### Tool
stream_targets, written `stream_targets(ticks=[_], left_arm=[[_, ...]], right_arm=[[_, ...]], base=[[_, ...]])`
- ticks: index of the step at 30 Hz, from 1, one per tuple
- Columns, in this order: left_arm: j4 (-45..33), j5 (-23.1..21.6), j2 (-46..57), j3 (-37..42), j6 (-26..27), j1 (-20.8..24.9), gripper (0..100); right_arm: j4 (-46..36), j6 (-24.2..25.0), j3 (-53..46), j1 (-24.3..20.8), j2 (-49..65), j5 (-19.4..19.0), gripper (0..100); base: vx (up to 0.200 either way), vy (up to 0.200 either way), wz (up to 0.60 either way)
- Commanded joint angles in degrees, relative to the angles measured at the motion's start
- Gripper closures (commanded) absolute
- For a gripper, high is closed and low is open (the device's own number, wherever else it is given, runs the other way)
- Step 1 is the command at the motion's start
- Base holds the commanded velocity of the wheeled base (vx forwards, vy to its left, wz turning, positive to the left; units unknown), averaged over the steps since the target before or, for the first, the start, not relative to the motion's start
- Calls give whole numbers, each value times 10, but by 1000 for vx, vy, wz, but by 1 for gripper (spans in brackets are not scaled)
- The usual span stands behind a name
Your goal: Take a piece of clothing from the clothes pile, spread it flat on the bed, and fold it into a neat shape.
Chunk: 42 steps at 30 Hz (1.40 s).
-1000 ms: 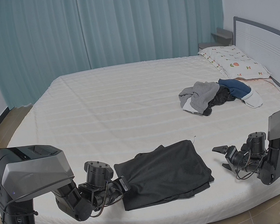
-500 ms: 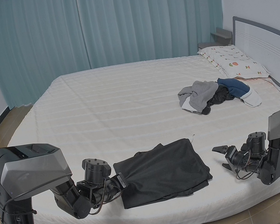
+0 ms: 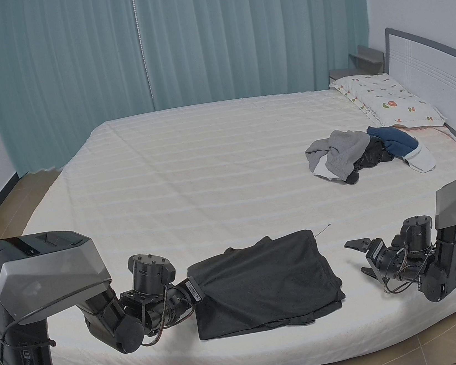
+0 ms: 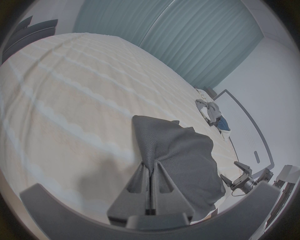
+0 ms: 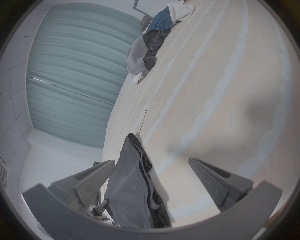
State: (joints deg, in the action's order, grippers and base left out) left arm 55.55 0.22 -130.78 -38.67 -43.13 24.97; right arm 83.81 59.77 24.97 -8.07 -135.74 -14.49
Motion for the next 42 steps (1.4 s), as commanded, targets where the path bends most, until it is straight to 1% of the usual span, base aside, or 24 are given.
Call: stream_targets(ticks=[1,39,42], left_arm=[[1,0,3,0,0,-3,100],[-1,5,4,5,1,-7,100],[-2,5,4,7,2,-4,100]], right_arm=[[0,0,0,0,-1,0,0],[0,0,0,0,-1,0,0],[0,0,-1,0,-1,1,0]], base=[[0,200,0],[0,200,0],[0,0,0]])
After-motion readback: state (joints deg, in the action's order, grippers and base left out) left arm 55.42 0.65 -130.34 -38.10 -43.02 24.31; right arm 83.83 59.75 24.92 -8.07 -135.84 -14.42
